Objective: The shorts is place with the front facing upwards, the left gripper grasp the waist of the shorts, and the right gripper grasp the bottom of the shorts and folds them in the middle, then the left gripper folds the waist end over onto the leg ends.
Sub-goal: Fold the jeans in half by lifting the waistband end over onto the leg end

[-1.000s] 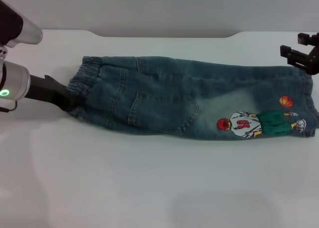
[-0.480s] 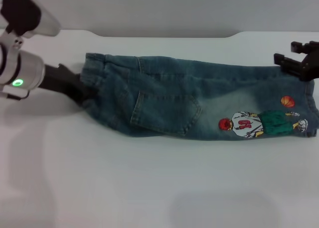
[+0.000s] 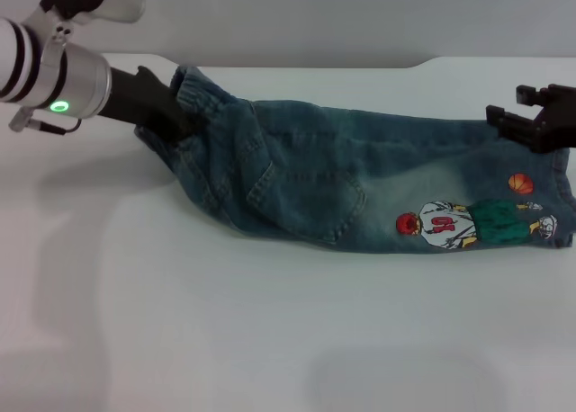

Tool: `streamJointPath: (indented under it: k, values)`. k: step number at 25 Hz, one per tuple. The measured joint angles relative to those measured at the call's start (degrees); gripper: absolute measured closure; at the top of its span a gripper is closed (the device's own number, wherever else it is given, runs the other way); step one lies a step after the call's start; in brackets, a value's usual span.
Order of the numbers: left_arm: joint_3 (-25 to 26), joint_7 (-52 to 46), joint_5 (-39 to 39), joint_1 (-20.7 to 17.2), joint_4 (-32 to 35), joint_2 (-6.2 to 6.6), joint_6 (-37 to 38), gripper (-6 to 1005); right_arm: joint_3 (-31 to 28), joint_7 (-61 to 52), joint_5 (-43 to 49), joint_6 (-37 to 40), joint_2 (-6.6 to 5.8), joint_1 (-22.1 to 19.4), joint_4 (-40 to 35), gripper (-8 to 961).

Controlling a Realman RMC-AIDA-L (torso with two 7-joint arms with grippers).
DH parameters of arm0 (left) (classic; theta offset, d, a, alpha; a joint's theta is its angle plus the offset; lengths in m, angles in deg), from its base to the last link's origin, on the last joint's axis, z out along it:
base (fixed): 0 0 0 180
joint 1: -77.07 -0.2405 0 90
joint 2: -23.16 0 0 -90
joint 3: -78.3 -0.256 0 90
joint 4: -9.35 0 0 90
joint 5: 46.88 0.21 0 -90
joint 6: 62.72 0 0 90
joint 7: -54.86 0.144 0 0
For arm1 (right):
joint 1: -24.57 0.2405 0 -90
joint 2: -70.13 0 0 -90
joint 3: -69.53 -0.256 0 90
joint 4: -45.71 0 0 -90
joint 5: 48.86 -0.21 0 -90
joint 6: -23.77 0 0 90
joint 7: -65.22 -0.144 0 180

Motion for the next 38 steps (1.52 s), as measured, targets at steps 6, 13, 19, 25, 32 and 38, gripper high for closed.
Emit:
streamJointPath:
  k: [6,13,19,25,32,38]
  values:
    - [-2.9,-0.35,-0.06,0.09,5.87,-0.04,2.51,922,0.07,0.99,0.03,-0.5,-0.02,1.81,2.87,419]
    - [-4.92,-1.2,-0.58,0.13,10.44,-0.12,3.94,922,0.3,3.92,-0.44,-1.22,0.17,3.14,4.49,507]
    - [-6.78,-2.07,-1.41,0.29,12.8,-0.13,4.29,921,3.15,4.69,-0.54,-3.73,0.23,4.34,6.39,674]
    - [-8.07,-3.2,-1.66,0.9,16.52,-0.13,4.69,921,9.58,4.86,-0.54,-9.12,0.3,4.54,7.29,833]
    - [-9.36,-3.97,-3.02,1.22,19.09,-0.13,4.93,921,13.66,5.06,-0.93,-11.94,0.29,6.54,10.01,928]
    - [-10.55,-4.56,-3.66,1.59,20.94,-0.2,4.96,922,14.76,5.32,-1.77,-12.46,0.24,8.32,11.39,955]
